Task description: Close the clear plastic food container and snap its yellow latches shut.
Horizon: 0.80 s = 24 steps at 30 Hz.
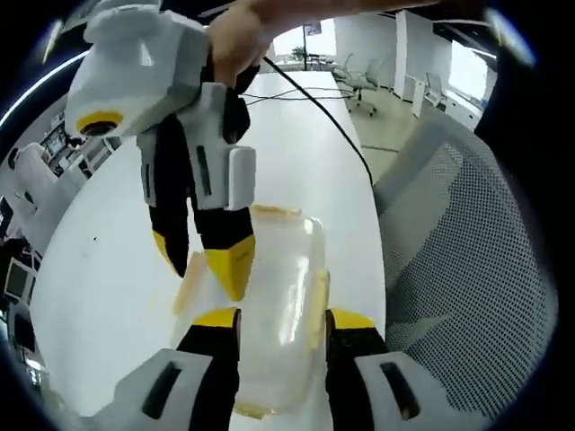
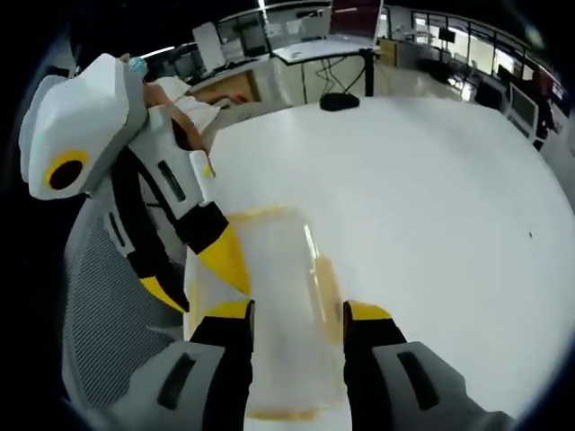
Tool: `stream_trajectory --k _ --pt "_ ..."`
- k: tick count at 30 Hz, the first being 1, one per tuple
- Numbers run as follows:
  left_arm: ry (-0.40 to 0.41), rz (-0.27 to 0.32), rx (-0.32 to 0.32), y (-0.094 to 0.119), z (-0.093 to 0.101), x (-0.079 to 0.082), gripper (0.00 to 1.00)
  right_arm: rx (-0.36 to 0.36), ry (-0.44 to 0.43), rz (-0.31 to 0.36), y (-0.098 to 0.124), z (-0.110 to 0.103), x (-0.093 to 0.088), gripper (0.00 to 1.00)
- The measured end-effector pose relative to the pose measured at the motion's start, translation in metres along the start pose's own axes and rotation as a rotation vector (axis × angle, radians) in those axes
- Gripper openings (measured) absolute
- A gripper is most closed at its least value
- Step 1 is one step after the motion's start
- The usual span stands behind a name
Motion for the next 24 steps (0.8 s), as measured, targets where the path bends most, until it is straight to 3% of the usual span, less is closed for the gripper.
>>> stream_trajectory --k 24 --pt "-0.196 -0.016 0.136 -0.0072 0.0057 -0.0021 0.38 0.089 -0.020 -0.089 -0.0070 -0.0040 0.0005 0.41"
Point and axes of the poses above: the point that each gripper's makers call its tool centre point, and the gripper's own axes: y roughly backward along the fingers, z roughly to its right, x roughly out of its top, the point moved 3 cm from there along y, roughly backward along the fingers, and after that the axes turned 1 degree about -z, right-handed, at the moved point
